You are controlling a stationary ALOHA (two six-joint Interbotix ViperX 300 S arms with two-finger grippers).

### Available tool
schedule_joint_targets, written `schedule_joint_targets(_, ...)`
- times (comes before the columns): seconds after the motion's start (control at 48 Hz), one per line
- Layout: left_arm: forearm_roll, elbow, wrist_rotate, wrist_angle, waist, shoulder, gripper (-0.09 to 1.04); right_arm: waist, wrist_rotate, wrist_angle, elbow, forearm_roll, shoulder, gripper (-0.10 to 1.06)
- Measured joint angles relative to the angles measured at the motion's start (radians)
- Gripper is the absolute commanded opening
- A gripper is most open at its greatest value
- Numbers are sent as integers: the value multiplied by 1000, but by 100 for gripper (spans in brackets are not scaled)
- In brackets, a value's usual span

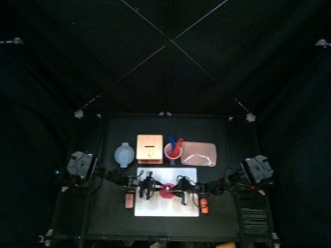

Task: Get the cutter from the drawer then cut the dough then place the extra dough in the bowl
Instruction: Cut the dough

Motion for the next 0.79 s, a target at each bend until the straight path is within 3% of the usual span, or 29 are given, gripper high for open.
schedule_joint_targets(0.792, -32, 5, 0, 58, -35, -18, 49, -41, -5, 112, -15, -44, -2, 51)
